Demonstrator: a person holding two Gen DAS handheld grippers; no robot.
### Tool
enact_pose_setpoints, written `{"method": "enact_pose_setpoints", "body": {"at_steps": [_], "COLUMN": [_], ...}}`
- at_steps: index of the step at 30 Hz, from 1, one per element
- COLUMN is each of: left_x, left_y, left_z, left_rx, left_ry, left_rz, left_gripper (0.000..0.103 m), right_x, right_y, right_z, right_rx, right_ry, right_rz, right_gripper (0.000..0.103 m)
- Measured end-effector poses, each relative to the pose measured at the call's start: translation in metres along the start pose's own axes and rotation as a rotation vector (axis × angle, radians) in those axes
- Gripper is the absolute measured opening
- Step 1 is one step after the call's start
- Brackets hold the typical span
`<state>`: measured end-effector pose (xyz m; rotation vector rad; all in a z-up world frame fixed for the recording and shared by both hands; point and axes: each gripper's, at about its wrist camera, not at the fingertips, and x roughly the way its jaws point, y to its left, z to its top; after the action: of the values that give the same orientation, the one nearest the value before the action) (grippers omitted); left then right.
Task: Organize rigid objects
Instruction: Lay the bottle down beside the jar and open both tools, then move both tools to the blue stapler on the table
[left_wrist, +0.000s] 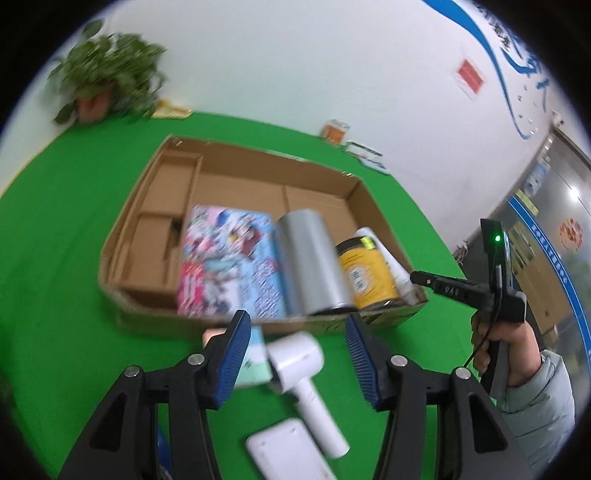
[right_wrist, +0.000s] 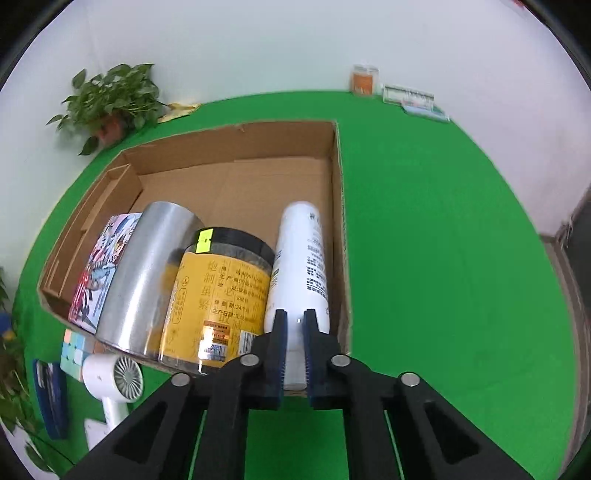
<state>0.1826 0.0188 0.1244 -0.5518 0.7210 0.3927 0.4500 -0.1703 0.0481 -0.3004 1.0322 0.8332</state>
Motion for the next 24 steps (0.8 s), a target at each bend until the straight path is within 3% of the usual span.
{"method": "enact_pose_setpoints", "body": {"at_steps": [4,6,8,9,10,11,13,15,19,22,24], "left_x": [-0.011,-0.020,-0.027,-0.031,-0.037,-0.042,-0.052,-0.055,-0.059,-0.059,-0.060], "left_y": [0.007,0.002,-0.001,-0.003,-0.005,-0.006,-0.009,-0.009,0.013,0.044,0.057], "left_z": [-0.013,-0.020,-0.025,-0.029,-0.035,-0.040,-0.052,-0.064,-0.088,-0.111,-0.123], "left_rx": [0.006,0.024,0.057,0.075,0.095,0.105,0.121,0.136,0.065,-0.026,-0.070], "left_ry": [-0.026,-0.055,-0.105,-0.136,-0.182,-0.224,-0.319,-0.332,-0.254,-0.136,-0.088], "left_rz": [0.007,0.023,0.063,0.086,0.120,0.155,0.221,0.258,0.249,0.223,0.239], "left_gripper": [0.052,0.052,0.054,0.058,0.073,0.087,0.088,0.088,0.088,0.088,0.088], "right_x": [0.019,0.008,-0.018,-0.036,-0.053,-0.072,-0.097,-0.107,-0.094,-0.068,-0.048], "right_y": [0.004,0.006,0.015,0.023,0.031,0.040,0.059,0.076,0.107,0.131,0.150], "right_z": [-0.014,-0.019,-0.029,-0.039,-0.050,-0.065,-0.094,-0.125,-0.178,-0.202,-0.217], "right_rx": [0.006,0.026,-0.004,-0.025,-0.040,-0.060,-0.119,-0.146,-0.192,-0.247,-0.247], "right_ry": [0.029,-0.010,-0.091,-0.139,-0.193,-0.261,-0.338,-0.366,-0.340,-0.242,-0.177], "right_rz": [-0.008,-0.023,-0.076,-0.086,-0.082,-0.062,-0.021,0.030,0.134,0.242,0.265], "right_gripper": [0.005,0.006,0.017,0.047,0.093,0.103,0.102,0.102,0.102,0.102,0.102]}}
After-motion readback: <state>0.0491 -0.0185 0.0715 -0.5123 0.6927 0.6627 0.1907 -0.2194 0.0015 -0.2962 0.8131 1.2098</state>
